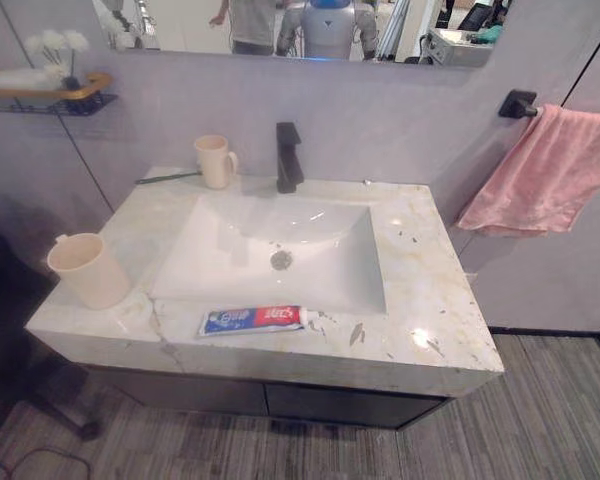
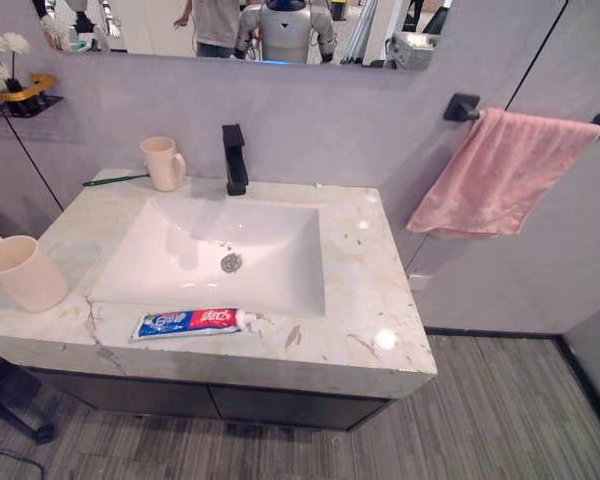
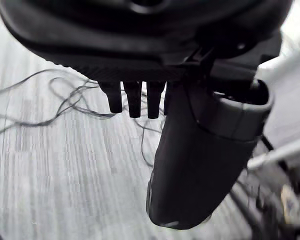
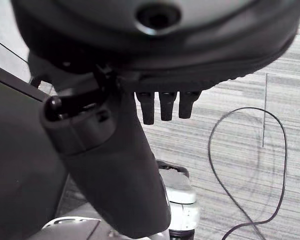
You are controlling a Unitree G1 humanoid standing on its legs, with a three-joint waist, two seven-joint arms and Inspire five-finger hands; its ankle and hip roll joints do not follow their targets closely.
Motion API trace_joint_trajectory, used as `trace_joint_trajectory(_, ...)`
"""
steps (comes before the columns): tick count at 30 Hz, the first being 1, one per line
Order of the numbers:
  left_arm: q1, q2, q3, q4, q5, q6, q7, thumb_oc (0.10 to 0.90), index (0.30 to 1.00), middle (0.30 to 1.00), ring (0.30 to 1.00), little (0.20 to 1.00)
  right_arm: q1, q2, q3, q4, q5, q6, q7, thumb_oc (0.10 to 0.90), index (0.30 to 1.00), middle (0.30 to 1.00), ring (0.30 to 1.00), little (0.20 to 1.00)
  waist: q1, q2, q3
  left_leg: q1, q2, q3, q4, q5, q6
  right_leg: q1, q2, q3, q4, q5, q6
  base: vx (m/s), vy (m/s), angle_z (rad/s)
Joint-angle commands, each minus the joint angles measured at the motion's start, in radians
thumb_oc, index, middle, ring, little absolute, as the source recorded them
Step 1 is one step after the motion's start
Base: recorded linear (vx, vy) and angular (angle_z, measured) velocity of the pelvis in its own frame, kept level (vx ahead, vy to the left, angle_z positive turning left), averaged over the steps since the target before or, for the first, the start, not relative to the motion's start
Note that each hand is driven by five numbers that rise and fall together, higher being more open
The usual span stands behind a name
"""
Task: Organize the bathroom.
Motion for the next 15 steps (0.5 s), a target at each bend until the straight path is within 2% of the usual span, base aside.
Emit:
trace_joint_trajectory(1,-0.011,0.040,0.008,-0.014,0.069,0.038,-0.028,0.800,0.900,0.900,0.900,0.900,-0.070,-0.082,-0.012,-0.032,-0.010,-0.002,0.007,0.800,0.900,0.900,0.900,0.900,0.026,-0.004,0.023,-0.004,0.005,-0.051,0.158,-0.154,0.024,-0.093,-0.038,0.090,0.078,0.017,0.070,-0.03,0.250,-0.85)
trace_joint_trajectory(3,-0.006,0.038,0.016,-0.005,0.107,0.050,-0.049,0.800,0.900,0.900,0.900,0.900,-0.072,-0.086,-0.017,-0.040,-0.022,-0.008,0.012,0.800,0.900,0.900,0.900,0.900,0.029,-0.010,0.028,-0.012,-0.018,-0.034,0.188,-0.176,0.034,-0.098,-0.048,0.102,0.050,0.049,0.080,-0.03,0.198,-1.00)
trace_joint_trajectory(4,-0.003,0.035,0.005,0.002,0.134,0.061,-0.054,0.800,0.900,0.900,0.900,0.900,-0.077,-0.086,-0.018,-0.048,-0.026,-0.017,0.013,0.800,0.900,0.900,0.900,0.900,0.032,-0.016,0.030,-0.018,-0.045,-0.017,0.201,-0.192,0.044,-0.116,-0.062,0.100,0.016,0.094,0.097,-0.11,0.232,-0.65)
trace_joint_trajectory(5,0.005,0.040,0.002,0.012,0.164,0.083,-0.062,0.800,0.900,0.900,0.900,0.900,-0.083,-0.082,-0.031,-0.046,-0.063,-0.055,0.026,0.800,0.900,0.900,0.900,0.900,0.039,-0.018,0.042,-0.008,-0.063,0.010,0.197,-0.212,0.057,-0.165,-0.081,0.083,0.028,0.137,0.101,-0.14,0.257,-0.53)
trace_joint_trajectory(6,0.006,0.044,-0.001,0.017,0.157,0.073,-0.073,0.800,0.900,0.900,0.900,0.900,-0.087,-0.081,-0.033,-0.047,-0.080,-0.063,0.032,0.800,0.900,0.900,0.900,0.900,0.042,-0.014,0.049,-0.004,-0.060,0.018,0.193,-0.212,0.062,-0.175,-0.080,0.075,0.083,0.124,0.095,-0.21,0.240,-0.73)
trace_joint_trajectory(7,0.000,0.052,0.002,0.024,0.179,0.056,-0.092,0.800,0.900,0.900,0.900,0.900,-0.094,-0.081,-0.026,-0.055,-0.088,-0.066,0.043,0.800,0.900,0.900,0.900,0.900,0.049,-0.003,0.051,-0.012,-0.053,0.027,0.181,-0.199,0.077,-0.176,-0.077,0.071,0.205,0.073,0.075,-0.18,0.144,-0.86)
trace_joint_trajectory(9,-0.020,0.062,-0.024,0.018,0.158,0.042,-0.083,0.800,0.900,0.900,0.900,0.900,-0.105,-0.088,-0.004,-0.061,-0.091,-0.087,0.055,0.800,0.900,0.900,0.900,0.900,0.064,0.016,0.041,-0.034,-0.030,0.030,0.163,-0.180,0.089,-0.161,-0.087,0.067,0.372,0.018,0.043,-0.24,0.095,-0.80)
trace_joint_trajectory(11,-0.037,0.065,-0.069,0.010,0.112,0.039,-0.062,0.800,0.900,0.900,0.900,0.900,-0.129,-0.082,0.022,-0.044,-0.073,-0.102,0.044,0.800,0.900,0.900,0.900,0.900,0.081,0.015,0.030,-0.070,-0.019,0.020,0.163,-0.161,0.085,-0.113,-0.066,0.083,0.396,-0.015,0.034,-0.21,-0.015,-0.17)
trace_joint_trajectory(12,-0.042,0.064,-0.083,0.008,0.095,0.036,-0.052,0.800,0.900,0.900,0.900,0.900,-0.150,-0.072,0.038,-0.033,-0.065,-0.100,0.029,0.800,0.900,0.900,0.900,0.900,0.097,0.000,0.015,-0.107,-0.026,0.005,0.176,-0.141,0.074,-0.044,-0.038,0.079,0.321,-0.046,0.039,-0.18,-0.086,-0.08)
trace_joint_trajectory(14,-0.049,0.052,-0.080,0.009,0.101,0.031,-0.034,0.800,0.900,0.900,0.900,0.900,-0.168,-0.062,0.057,-0.045,-0.053,-0.093,0.011,0.800,0.900,0.900,0.900,0.900,0.133,-0.038,-0.002,-0.184,-0.047,0.015,0.222,-0.120,0.059,0.035,-0.016,0.014,0.125,-0.060,0.058,-0.21,-0.144,-0.14)
trace_joint_trajectory(15,-0.050,0.049,-0.077,0.007,0.099,0.033,-0.029,0.800,0.900,0.900,0.900,0.900,-0.171,-0.063,0.061,-0.049,-0.053,-0.092,0.009,0.800,0.900,0.900,0.900,0.900,0.137,-0.040,-0.002,-0.197,-0.045,0.016,0.229,-0.116,0.056,0.037,-0.011,0.014,0.107,-0.060,0.056,-0.29,-0.190,-0.41)
